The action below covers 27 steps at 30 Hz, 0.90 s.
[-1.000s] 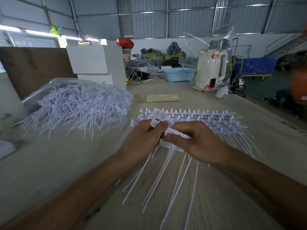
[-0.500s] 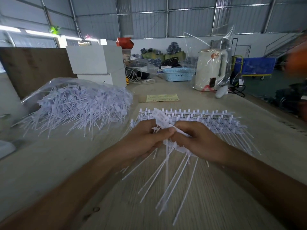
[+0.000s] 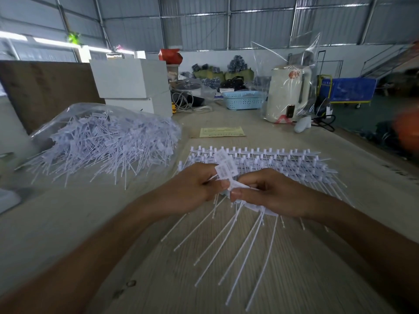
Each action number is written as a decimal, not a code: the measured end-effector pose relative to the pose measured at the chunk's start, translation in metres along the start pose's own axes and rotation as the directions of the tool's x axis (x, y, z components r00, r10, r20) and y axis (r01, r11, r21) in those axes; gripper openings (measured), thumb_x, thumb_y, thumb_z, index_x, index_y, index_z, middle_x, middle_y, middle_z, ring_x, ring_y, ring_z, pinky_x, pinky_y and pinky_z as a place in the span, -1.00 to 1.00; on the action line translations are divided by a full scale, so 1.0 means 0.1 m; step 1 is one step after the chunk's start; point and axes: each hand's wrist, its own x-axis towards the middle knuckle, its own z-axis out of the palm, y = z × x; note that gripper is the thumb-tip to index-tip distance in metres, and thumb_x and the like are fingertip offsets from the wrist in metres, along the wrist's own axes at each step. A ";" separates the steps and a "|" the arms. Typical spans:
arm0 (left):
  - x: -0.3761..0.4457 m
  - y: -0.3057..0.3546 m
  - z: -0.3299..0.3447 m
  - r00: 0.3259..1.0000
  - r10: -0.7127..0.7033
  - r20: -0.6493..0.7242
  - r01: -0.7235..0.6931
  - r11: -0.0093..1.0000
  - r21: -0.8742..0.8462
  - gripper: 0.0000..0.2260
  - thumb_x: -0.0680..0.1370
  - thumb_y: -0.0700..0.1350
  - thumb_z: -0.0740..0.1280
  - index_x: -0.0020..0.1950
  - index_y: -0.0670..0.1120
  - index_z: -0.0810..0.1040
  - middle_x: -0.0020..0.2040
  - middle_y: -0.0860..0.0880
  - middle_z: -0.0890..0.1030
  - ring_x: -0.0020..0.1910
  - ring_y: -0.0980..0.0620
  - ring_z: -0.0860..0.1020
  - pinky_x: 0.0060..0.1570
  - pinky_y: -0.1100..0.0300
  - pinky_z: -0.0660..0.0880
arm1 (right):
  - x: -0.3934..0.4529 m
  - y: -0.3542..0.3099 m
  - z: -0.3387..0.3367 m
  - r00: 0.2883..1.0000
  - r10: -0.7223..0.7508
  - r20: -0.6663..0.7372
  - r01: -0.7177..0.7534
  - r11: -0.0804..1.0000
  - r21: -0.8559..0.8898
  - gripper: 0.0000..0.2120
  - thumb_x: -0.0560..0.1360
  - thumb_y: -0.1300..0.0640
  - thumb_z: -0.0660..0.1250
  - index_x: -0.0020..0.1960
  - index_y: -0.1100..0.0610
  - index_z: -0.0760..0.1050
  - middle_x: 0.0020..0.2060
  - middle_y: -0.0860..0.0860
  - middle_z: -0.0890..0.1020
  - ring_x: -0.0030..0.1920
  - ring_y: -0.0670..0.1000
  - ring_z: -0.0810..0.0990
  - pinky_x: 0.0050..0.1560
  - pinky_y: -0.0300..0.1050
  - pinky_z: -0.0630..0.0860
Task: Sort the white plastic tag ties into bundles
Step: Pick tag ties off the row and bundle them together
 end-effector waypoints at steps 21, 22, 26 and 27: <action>-0.03 -0.14 -0.16 0.890 0.121 -0.440 0.040 0.940 0.339 -0.83 0.68 -0.01 0.18 -0.10 0.07 0.44 -0.43 0.05 0.50 -0.47 0.17 0.50 -0.44 0.28 0.33 | -0.01 0.04 0.08 0.998 0.039 -0.051 -0.036 0.997 0.069 -0.74 0.61 0.05 0.32 -0.09 0.24 0.61 -0.38 0.12 0.53 -0.40 0.06 0.47 -0.30 -0.19 0.38; 0.00 -0.14 -0.08 0.902 0.067 -0.427 0.039 0.971 0.235 -0.79 0.68 -0.03 0.21 -0.16 0.06 0.39 -0.41 0.05 0.54 -0.44 0.18 0.53 -0.43 0.40 0.30 | -0.01 0.02 0.08 0.995 0.047 -0.093 -0.037 0.994 0.100 -0.77 0.58 0.04 0.35 -0.05 0.21 0.60 -0.35 0.14 0.59 -0.38 0.10 0.52 -0.27 -0.13 0.42; 0.06 -0.03 0.17 0.916 -0.094 -0.389 0.096 0.995 -0.014 -0.60 0.68 0.02 0.22 -0.35 0.05 0.57 -0.48 0.25 0.53 -0.48 0.28 0.48 -0.36 0.33 0.29 | 0.02 -0.09 0.08 0.973 0.065 -0.222 -0.007 0.967 0.255 -0.70 0.45 -0.04 0.44 0.07 0.06 0.46 -0.30 0.17 0.67 -0.35 0.13 0.51 -0.29 0.13 0.45; 0.06 0.00 0.21 0.916 -0.146 -0.373 0.107 0.986 -0.124 -0.53 0.67 0.07 0.21 -0.42 0.05 0.57 -0.54 0.19 0.50 -0.55 0.26 0.43 -0.40 0.30 0.28 | 0.03 -0.12 0.10 0.967 0.053 -0.251 0.016 0.963 0.268 -0.67 0.43 -0.03 0.45 0.07 0.08 0.43 -0.32 0.16 0.67 -0.36 0.13 0.50 -0.31 0.19 0.43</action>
